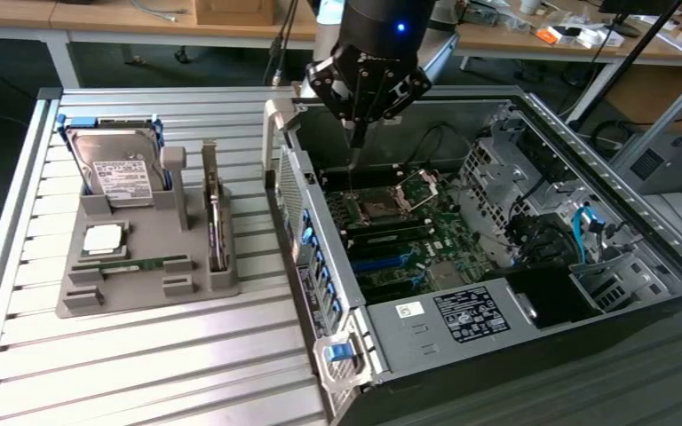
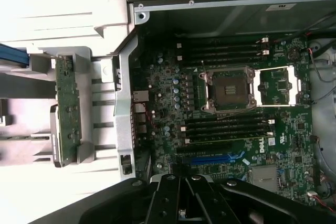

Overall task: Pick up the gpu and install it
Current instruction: 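Reach for the gpu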

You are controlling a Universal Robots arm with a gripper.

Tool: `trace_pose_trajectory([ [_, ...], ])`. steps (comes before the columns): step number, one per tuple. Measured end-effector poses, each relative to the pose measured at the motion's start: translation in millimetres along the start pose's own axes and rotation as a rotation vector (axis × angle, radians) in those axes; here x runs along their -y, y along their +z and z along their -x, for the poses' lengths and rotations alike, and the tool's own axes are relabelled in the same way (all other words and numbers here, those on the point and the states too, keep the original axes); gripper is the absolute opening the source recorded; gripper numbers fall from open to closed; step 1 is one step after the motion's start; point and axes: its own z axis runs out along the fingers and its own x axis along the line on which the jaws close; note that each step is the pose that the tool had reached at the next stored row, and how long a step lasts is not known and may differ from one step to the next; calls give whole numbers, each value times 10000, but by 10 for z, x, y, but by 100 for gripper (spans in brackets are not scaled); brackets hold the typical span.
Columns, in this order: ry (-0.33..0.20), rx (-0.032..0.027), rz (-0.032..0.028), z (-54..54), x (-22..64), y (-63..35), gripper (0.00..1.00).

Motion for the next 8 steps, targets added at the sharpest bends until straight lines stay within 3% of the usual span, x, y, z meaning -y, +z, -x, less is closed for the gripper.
trace_pose_trajectory([
  [8,0,0,0,-20,2,-1,11],
])
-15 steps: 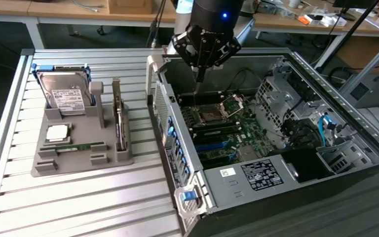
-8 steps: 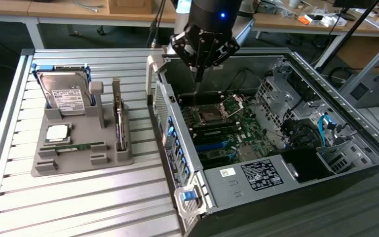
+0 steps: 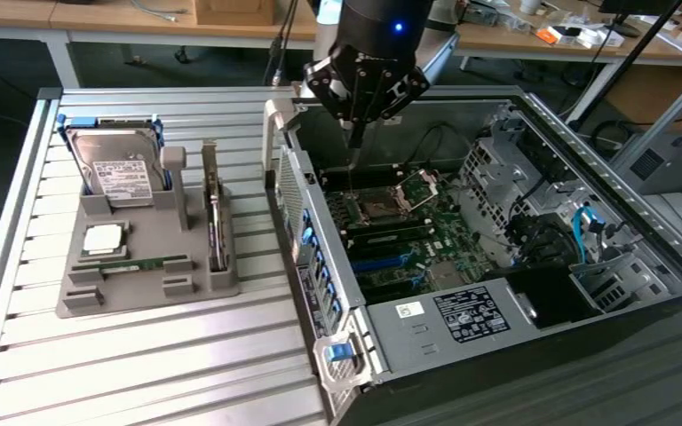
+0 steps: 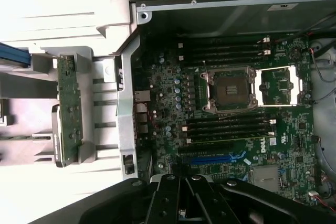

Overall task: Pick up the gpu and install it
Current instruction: 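Reach for the gpu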

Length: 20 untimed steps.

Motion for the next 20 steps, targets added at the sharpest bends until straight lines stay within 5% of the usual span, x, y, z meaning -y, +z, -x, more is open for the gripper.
trace_pose_trajectory([
  [20,0,0,0,-42,3,-1,11],
])
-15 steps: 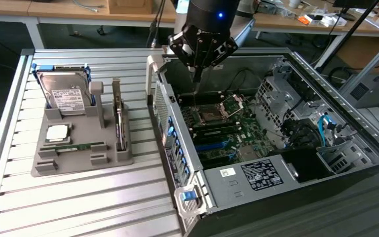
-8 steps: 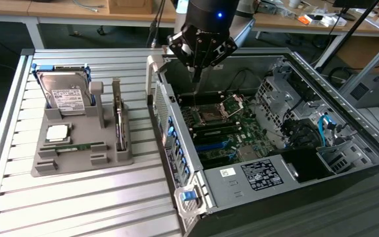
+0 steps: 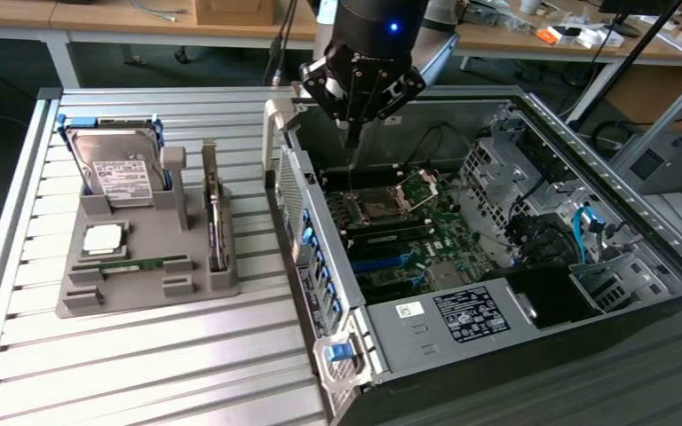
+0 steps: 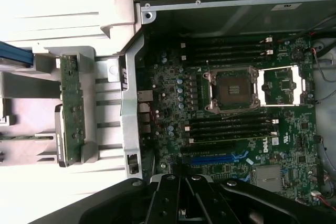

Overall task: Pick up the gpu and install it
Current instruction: 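Reach for the gpu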

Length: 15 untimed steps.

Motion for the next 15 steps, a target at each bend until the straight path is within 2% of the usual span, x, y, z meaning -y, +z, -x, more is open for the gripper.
trace_pose_trajectory([
  [15,0,0,0,-29,2,-1,11],
])
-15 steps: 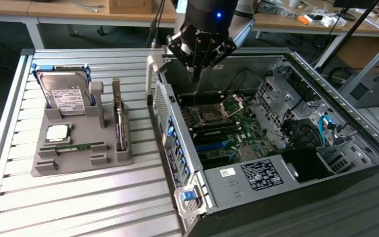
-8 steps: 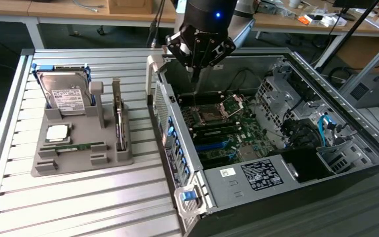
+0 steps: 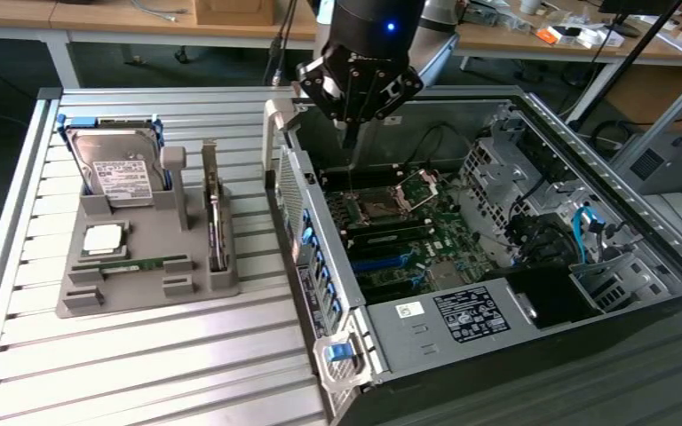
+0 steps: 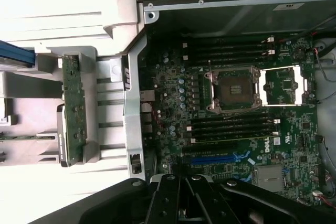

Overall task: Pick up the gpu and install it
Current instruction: 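Reach for the gpu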

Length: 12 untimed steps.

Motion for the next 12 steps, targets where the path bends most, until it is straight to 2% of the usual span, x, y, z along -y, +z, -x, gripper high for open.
trace_pose_trajectory([
  [12,0,0,0,-24,2,0,11],
])
